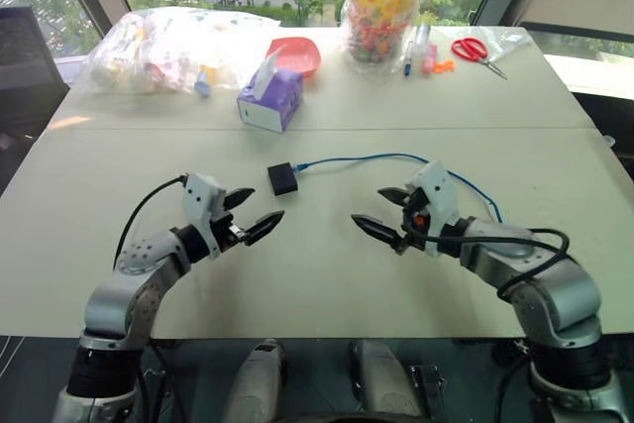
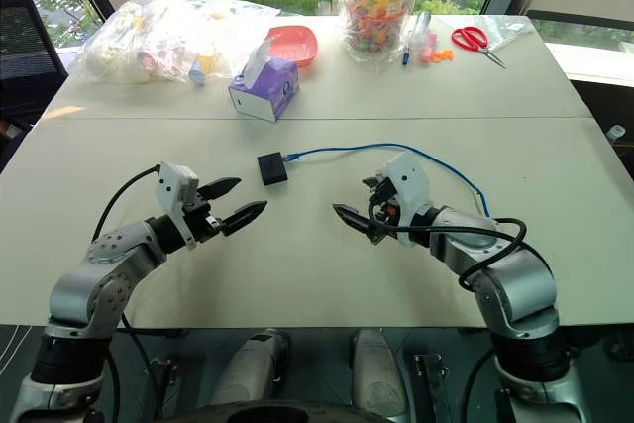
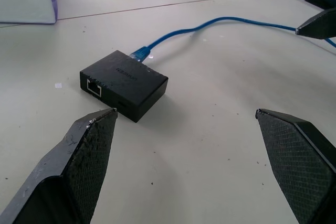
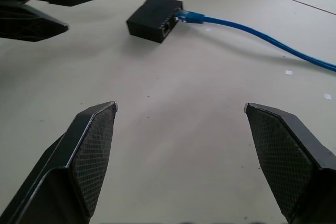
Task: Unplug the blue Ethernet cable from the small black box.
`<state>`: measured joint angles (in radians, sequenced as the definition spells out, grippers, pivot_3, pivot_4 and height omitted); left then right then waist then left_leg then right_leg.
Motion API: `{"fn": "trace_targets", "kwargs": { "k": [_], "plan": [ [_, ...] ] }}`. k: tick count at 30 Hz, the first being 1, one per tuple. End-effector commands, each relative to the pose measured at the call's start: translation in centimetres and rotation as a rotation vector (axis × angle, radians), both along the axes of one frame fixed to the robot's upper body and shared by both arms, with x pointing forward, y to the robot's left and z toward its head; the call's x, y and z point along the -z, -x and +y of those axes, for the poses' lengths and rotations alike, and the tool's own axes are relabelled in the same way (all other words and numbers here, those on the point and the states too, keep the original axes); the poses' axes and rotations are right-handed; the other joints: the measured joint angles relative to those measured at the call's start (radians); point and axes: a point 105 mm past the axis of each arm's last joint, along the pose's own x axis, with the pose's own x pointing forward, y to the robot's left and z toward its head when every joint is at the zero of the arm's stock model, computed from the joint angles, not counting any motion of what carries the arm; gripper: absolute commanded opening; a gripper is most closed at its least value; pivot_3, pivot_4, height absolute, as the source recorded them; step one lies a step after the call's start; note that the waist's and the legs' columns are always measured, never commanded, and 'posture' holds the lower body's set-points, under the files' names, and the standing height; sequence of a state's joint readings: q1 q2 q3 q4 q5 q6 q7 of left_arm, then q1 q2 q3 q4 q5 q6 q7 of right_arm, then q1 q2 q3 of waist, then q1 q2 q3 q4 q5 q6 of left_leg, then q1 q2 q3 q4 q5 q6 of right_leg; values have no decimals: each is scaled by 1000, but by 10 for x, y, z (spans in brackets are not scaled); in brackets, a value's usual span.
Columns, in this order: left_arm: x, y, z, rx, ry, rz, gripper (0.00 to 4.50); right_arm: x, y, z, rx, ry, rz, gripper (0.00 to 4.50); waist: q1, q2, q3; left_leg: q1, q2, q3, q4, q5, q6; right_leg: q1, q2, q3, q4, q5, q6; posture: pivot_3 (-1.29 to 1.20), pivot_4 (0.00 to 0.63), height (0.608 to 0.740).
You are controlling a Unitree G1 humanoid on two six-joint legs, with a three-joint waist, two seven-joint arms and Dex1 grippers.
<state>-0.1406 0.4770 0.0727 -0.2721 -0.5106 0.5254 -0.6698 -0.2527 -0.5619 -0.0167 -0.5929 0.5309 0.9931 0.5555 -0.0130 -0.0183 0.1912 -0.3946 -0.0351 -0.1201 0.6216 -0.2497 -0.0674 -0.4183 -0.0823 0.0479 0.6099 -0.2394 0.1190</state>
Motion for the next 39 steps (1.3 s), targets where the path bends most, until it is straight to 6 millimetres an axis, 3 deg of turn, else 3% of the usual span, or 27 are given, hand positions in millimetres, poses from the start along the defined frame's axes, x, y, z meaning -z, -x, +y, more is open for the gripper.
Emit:
{"fn": "trace_targets", "kwargs": {
  "k": [1,7,14,21,29,33,39],
  "plan": [
    [-13,-1,3,12,4,-50,4441,-14,6,3,-44,4,-46,4072,0,0,0,0,0,0,0,0,0,0,0,0,0,0,0,0,150,740],
    [-17,10,-5,138,-2,-18,4441,-18,2,-2,-56,33,-43,4072,-2,0,0,0,0,1,0,0,0,0,0,0,0,0,0,0,150,740],
    [-16,19,2,184,-41,22,4441,-30,-2,-4,-64,56,-57,4072,-1,0,0,0,0,1,0,0,0,0,0,0,0,0,0,0,150,740],
    [-19,16,11,210,-93,50,4441,-39,-21,-1,-102,115,-78,4072,-4,0,1,0,0,1,1,0,0,0,0,0,1,0,0,0,150,740],
    [-30,-1,28,160,-150,19,4441,-41,-73,27,-222,254,-163,4072,-8,0,1,1,0,2,1,0,0,-1,0,1,2,1,1,0,150,740],
    [-38,-8,33,110,-146,-18,4441,-27,-101,43,-298,353,-169,4072,-11,-1,1,0,0,2,0,0,0,-2,0,1,3,3,3,0,150,740],
    [-42,-1,36,80,-134,-28,4441,-7,-130,60,-368,472,-165,4072,-17,0,1,-1,0,2,-1,0,0,-5,0,1,4,3,3,0,150,740]
  ]
}}
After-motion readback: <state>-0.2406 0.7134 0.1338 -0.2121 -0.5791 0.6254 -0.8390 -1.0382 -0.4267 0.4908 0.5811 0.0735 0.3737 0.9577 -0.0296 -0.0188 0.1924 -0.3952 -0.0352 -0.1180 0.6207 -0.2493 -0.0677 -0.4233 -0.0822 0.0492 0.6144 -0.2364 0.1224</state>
